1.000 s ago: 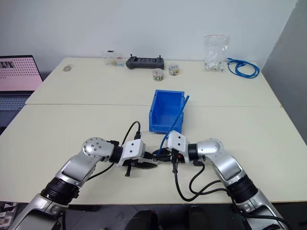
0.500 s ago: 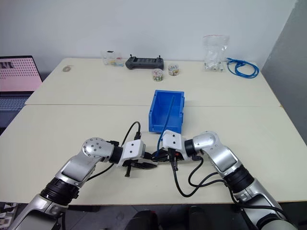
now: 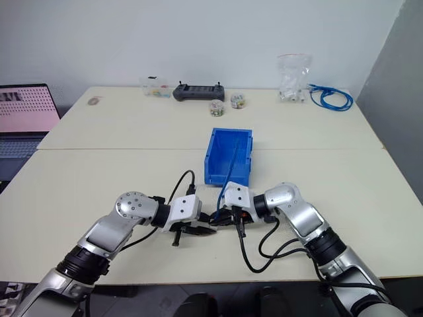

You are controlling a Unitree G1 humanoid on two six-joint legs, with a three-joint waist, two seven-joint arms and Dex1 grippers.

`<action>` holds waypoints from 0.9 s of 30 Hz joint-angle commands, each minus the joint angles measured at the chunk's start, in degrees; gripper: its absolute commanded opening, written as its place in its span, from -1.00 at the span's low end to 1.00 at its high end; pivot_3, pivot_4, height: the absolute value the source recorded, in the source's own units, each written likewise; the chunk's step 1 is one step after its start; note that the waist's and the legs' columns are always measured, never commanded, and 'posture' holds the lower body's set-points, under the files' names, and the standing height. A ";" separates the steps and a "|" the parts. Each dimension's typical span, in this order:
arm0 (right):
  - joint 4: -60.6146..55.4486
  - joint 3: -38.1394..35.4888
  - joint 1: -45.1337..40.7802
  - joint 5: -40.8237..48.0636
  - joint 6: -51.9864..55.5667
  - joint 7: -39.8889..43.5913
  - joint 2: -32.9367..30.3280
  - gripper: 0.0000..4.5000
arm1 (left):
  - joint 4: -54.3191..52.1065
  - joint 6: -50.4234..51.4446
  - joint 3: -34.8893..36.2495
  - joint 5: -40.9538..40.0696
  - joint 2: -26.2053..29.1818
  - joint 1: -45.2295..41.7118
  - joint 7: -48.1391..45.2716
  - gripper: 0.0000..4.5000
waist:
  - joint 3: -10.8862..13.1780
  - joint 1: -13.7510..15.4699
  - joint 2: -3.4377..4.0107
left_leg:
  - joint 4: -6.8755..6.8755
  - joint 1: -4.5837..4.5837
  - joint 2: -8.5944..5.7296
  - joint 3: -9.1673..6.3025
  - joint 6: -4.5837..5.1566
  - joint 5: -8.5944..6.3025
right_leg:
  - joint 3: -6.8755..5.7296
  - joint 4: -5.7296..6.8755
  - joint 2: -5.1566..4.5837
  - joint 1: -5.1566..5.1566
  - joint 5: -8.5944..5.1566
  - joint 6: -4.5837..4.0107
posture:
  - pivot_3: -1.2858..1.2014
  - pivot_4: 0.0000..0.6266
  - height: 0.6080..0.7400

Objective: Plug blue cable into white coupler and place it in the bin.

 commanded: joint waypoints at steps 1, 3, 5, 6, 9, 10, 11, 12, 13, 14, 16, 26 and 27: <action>-1.72 -2.81 1.26 1.25 3.66 -2.47 0.26 -0.95 | -0.10 0.39 2.28 -0.19 -0.38 2.11 3.30 -0.23 | 0.03 0.00 0.01 | 0.00 0.00 0.00 0.01 0.00 0.00 | 0.02 0.02 0.00 0.00 0.00 0.00 | 0.03 -0.52 1.00; -4.47 -4.98 1.53 2.85 5.36 -3.68 0.28 -0.95 | -2.20 1.80 5.13 -1.86 -0.04 3.19 4.94 -0.05 | 0.06 0.01 -0.01 | 0.01 -0.07 0.01 -0.04 0.00 0.00 | -0.01 0.03 0.00 -0.07 0.00 0.00 | 0.03 -0.52 1.00; -8.17 -7.25 2.03 4.83 7.78 -4.97 0.08 -0.95 | -5.79 4.43 8.80 -3.97 1.40 5.38 6.34 0.15 | 0.16 -0.08 0.00 | 0.01 -0.15 0.02 -0.03 0.00 0.00 | 0.01 0.05 0.00 -0.16 0.00 0.00 | 0.03 -0.52 1.00; -10.30 -8.69 2.28 6.12 9.46 -5.84 -0.03 -0.95 | -8.20 6.17 11.14 -5.19 2.19 6.83 7.30 0.27 | 0.17 -0.14 -0.01 | 0.02 -0.32 0.03 -0.02 0.00 0.00 | 0.02 0.09 0.00 -0.35 0.01 -0.01 | 0.03 -0.52 1.00; -15.43 -13.39 2.75 10.08 14.21 -8.92 -0.13 -0.95 | -15.96 12.78 17.77 -9.33 3.65 10.52 10.57 0.54 | 0.21 -0.18 0.01 | 0.10 -0.86 0.06 -0.09 -0.01 0.01 | -0.04 0.17 0.00 -0.87 0.16 -0.27 | 0.03 -0.52 1.00; -16.58 -15.42 2.67 11.51 15.73 -10.27 0.04 -0.95 | -18.44 15.00 19.79 -10.37 3.87 11.35 12.04 0.63 | 0.22 -0.10 0.01 | 0.11 -0.99 0.06 -0.12 -0.01 0.01 | -0.05 0.17 0.00 -0.97 0.17 -0.28 | 0.03 -0.52 1.00; -17.38 -17.29 2.43 12.85 17.14 -11.49 0.16 -0.95 | -20.47 16.75 21.33 -11.03 3.94 11.85 13.51 0.74 | 0.22 -0.07 0.01 | 0.11 -1.05 0.05 -0.13 -0.02 0.01 | -0.06 0.16 -0.01 -1.01 0.17 -0.29 | 0.03 -0.52 1.00; -17.92 -18.94 2.03 14.13 18.65 -12.65 0.34 -0.95 | -22.08 18.22 22.50 -11.33 3.87 12.04 15.13 0.86 | 0.23 0.02 0.00 | 0.11 -1.05 0.05 -0.12 -0.02 0.01 | -0.06 0.14 -0.03 -1.01 0.17 -0.29 | 0.03 -0.52 1.00; -18.15 -20.33 1.41 15.34 20.20 -13.70 0.53 -0.95 | -23.30 19.56 23.44 -11.45 3.60 11.91 16.86 0.96 | 0.23 0.11 0.00 | 0.11 -1.06 0.03 -0.12 -0.02 0.01 | -0.06 0.12 -0.05 -0.99 0.17 -0.28 | 0.03 -0.52 1.00; -17.71 -21.69 0.41 16.22 21.23 -14.93 0.90 -0.95 | -24.22 20.85 24.16 -11.56 3.17 11.47 18.53 1.00 | 0.25 0.19 -0.01 | 0.12 -1.05 0.00 -0.12 -0.02 0.01 | -0.07 0.12 -0.07 -0.97 0.17 -0.28 | 0.03 -0.52 1.00; -15.36 -24.20 -2.58 17.83 22.53 -17.28 2.12 -0.95 | -25.42 22.82 24.89 -11.70 2.28 9.99 21.66 1.00 | 0.28 0.16 -0.01 | 0.14 -1.03 -0.04 -0.10 -0.02 0.01 | -0.05 0.11 -0.08 -0.94 0.19 -0.24 | 0.03 -0.52 1.00; 35.87 -22.56 -34.84 7.04 13.86 -20.26 7.35 -0.58 | -21.34 23.43 19.69 -9.91 -0.13 0.28 26.02 1.00 | 0.62 -0.32 -0.10 | 0.04 -0.98 0.01 0.07 -0.04 0.05 | 0.03 0.19 0.03 -1.06 0.26 -0.37 | 0.03 -0.52 1.00; 40.69 -22.23 -37.36 5.72 12.57 -19.21 6.70 -0.48 | -21.11 23.28 19.18 -9.77 -0.14 -0.17 26.00 1.00 | 0.63 -0.30 -0.11 | 0.04 -1.04 0.02 0.09 -0.04 0.04 | 0.05 0.17 0.03 -1.11 0.25 -0.38 | 0.03 -0.52 1.00</action>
